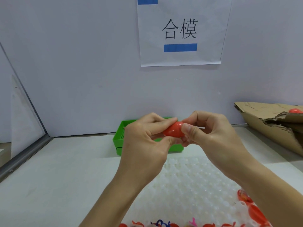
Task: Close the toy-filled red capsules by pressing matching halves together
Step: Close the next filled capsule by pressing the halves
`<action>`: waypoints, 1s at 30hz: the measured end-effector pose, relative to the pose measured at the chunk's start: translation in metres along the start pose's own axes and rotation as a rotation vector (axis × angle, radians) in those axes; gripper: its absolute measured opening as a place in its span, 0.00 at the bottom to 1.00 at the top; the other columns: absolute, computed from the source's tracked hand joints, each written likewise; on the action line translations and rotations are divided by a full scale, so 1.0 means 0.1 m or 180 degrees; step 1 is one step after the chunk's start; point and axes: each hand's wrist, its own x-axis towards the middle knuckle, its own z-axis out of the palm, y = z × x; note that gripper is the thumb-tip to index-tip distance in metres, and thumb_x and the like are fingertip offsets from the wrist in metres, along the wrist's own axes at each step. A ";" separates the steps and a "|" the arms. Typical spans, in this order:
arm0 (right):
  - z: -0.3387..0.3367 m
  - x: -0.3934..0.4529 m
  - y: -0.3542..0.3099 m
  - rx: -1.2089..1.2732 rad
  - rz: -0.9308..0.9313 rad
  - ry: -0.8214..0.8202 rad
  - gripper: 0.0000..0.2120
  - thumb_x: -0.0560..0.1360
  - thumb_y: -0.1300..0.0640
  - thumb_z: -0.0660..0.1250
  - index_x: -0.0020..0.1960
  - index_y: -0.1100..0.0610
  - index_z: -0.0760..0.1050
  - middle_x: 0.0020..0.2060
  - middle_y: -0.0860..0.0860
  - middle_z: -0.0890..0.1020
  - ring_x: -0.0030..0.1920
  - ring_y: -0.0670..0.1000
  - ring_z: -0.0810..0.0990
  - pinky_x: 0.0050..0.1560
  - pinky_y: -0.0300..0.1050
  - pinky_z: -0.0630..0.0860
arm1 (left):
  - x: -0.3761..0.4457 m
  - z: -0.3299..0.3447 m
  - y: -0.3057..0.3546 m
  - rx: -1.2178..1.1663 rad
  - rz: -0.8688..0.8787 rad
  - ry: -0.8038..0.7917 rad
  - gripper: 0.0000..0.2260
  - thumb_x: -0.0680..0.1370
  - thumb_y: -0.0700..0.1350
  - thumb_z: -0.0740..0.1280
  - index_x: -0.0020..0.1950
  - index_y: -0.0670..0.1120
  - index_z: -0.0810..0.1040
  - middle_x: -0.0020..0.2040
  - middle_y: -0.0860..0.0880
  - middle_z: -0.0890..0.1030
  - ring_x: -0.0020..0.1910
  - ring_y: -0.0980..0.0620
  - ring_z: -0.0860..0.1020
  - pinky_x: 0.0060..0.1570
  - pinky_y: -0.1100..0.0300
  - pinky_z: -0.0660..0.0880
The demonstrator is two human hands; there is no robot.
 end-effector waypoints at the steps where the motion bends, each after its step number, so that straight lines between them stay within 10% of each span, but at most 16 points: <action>1: 0.01 0.00 0.01 -0.0029 -0.0013 0.0006 0.07 0.77 0.62 0.70 0.39 0.58 0.80 0.32 0.53 0.84 0.32 0.51 0.83 0.41 0.46 0.79 | 0.00 0.00 -0.01 0.0102 0.0053 0.0024 0.17 0.69 0.33 0.77 0.54 0.49 0.86 0.43 0.57 0.82 0.44 0.57 0.83 0.45 0.68 0.78; 8: 0.01 0.00 0.00 -0.0342 -0.0100 -0.0032 0.08 0.75 0.66 0.71 0.37 0.63 0.78 0.31 0.56 0.83 0.29 0.49 0.81 0.32 0.36 0.76 | -0.03 0.05 -0.03 0.0473 0.0307 0.0015 0.15 0.70 0.31 0.75 0.54 0.43 0.86 0.40 0.53 0.79 0.42 0.63 0.79 0.40 0.77 0.73; 14: 0.07 -0.04 0.01 -0.0334 -0.0171 0.0019 0.10 0.76 0.68 0.70 0.36 0.63 0.76 0.32 0.61 0.80 0.28 0.47 0.79 0.30 0.38 0.76 | -0.07 0.08 -0.04 0.0542 0.0301 0.0069 0.12 0.72 0.38 0.70 0.54 0.44 0.86 0.41 0.53 0.78 0.42 0.53 0.80 0.41 0.58 0.82; 20: 0.08 -0.03 0.06 0.0401 0.0309 -0.0287 0.08 0.78 0.58 0.67 0.42 0.61 0.77 0.37 0.59 0.82 0.37 0.55 0.81 0.44 0.50 0.80 | -0.02 0.00 0.00 0.0429 0.0127 -0.0071 0.09 0.71 0.39 0.74 0.51 0.47 0.86 0.41 0.55 0.79 0.43 0.54 0.81 0.41 0.66 0.78; 30: 0.04 0.01 0.01 0.1244 0.0516 -0.0339 0.15 0.70 0.52 0.69 0.49 0.62 0.83 0.46 0.59 0.86 0.44 0.52 0.84 0.43 0.39 0.80 | 0.01 0.00 0.01 -0.0212 -0.0324 -0.0035 0.23 0.70 0.42 0.78 0.64 0.50 0.80 0.47 0.56 0.81 0.49 0.58 0.82 0.51 0.65 0.79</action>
